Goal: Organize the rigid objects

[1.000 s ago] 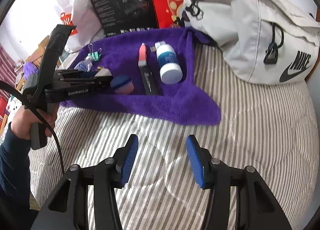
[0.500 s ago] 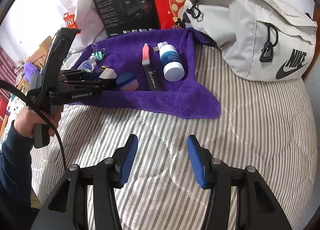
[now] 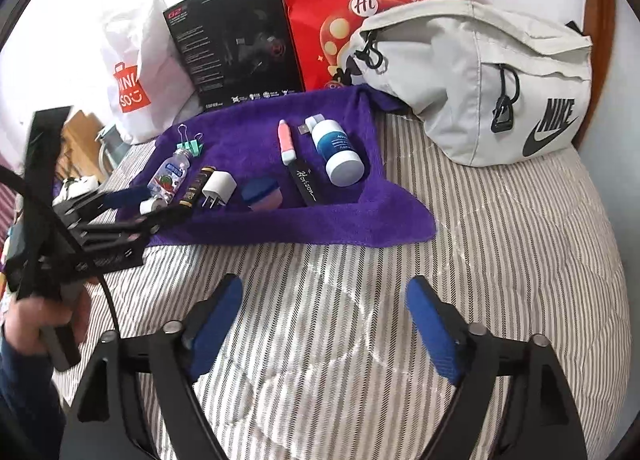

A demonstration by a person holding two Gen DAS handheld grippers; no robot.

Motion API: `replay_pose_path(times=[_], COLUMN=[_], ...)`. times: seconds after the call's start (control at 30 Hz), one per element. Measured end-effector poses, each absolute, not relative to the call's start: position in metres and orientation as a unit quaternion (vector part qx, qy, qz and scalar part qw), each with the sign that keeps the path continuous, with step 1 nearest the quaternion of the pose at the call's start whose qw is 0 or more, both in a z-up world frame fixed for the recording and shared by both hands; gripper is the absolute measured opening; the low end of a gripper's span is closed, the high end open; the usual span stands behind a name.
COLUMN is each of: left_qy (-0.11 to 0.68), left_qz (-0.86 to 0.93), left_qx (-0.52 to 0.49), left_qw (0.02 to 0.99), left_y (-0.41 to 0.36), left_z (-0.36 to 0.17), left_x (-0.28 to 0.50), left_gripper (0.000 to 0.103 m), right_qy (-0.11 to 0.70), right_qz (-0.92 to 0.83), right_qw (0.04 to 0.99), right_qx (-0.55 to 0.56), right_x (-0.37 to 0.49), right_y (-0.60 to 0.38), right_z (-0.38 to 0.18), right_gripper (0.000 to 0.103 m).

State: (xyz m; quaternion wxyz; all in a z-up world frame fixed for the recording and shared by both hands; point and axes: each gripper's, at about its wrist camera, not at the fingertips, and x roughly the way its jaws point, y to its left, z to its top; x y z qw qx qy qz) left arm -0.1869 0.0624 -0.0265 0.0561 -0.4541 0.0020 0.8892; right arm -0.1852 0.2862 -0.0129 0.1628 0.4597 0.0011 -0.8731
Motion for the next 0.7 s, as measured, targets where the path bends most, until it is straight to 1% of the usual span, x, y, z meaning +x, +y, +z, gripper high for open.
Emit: replay_pose_path(times=[0.07, 0.1, 0.17, 0.23, 0.37, 0.53, 0.7], left_qy=[-0.01, -0.017, -0.024, -0.015, -0.018, -0.049, -0.021], left_qz=[0.886, 0.883, 0.878, 0.876, 0.879, 0.888, 0.897], left_qx=[-0.461, -0.467, -0.478, -0.481, -0.473, -0.454, -0.438], left_qw=[0.044, 0.033, 0.001, -0.039, -0.05, -0.044, -0.055], left_y=[0.055, 0.05, 0.042, 0.036, 0.03, 0.024, 0.029], left_z=[-0.027, -0.027, -0.029, -0.029, -0.028, -0.022, -0.015], left_x=[-0.176, -0.17, -0.161, -0.149, -0.125, -0.1, -0.081], left_gripper=[0.103, 0.103, 0.103, 0.103, 0.103, 0.103, 0.103], right_qy=[-0.007, -0.011, -0.008, -0.006, -0.018, -0.017, -0.017], right_qz=[-0.872, -0.871, -0.874, -0.877, -0.879, -0.885, -0.889], right_qw=[0.162, 0.16, 0.147, 0.139, 0.138, 0.139, 0.134], right_qx=[0.463, 0.465, 0.464, 0.461, 0.457, 0.445, 0.438], right_x=[-0.182, -0.179, -0.171, -0.162, -0.142, -0.12, -0.106], right_y=[0.283, 0.283, 0.28, 0.277, 0.276, 0.273, 0.274], right_z=[-0.013, -0.013, -0.012, -0.011, -0.006, 0.001, -0.003], right_gripper=[0.092, 0.094, 0.103, 0.103, 0.103, 0.103, 0.103])
